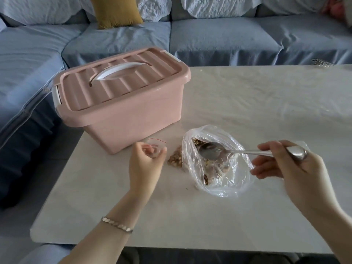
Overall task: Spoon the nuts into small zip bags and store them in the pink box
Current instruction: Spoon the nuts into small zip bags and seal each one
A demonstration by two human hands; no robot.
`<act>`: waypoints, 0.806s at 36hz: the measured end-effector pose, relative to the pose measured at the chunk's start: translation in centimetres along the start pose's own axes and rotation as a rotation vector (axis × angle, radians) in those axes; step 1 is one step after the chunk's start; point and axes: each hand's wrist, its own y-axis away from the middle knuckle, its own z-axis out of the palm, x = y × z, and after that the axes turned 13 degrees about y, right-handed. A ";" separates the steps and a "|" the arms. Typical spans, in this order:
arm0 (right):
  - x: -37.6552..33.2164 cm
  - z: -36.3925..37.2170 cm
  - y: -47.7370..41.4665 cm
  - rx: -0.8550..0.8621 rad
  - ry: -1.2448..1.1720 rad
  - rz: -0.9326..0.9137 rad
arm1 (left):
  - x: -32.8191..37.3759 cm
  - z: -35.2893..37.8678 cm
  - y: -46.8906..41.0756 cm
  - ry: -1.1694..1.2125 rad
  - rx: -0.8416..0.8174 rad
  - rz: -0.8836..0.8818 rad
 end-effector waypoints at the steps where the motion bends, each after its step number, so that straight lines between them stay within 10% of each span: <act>1: 0.6 -0.2 0.2 0.010 -0.017 0.014 | -0.4 0.0 -0.8 -0.007 0.025 -0.027; 9: 5.1 -0.9 2.7 -0.020 0.051 -0.146 | -2.1 0.5 -2.4 -0.081 -0.029 -0.138; 20: 14.1 -0.6 3.7 -0.101 0.903 -0.738 | -0.7 -0.7 0.5 -0.144 0.016 0.056; 29: 16.2 -0.8 3.5 -0.136 1.106 -0.623 | 1.0 0.5 4.7 -0.148 -0.262 0.358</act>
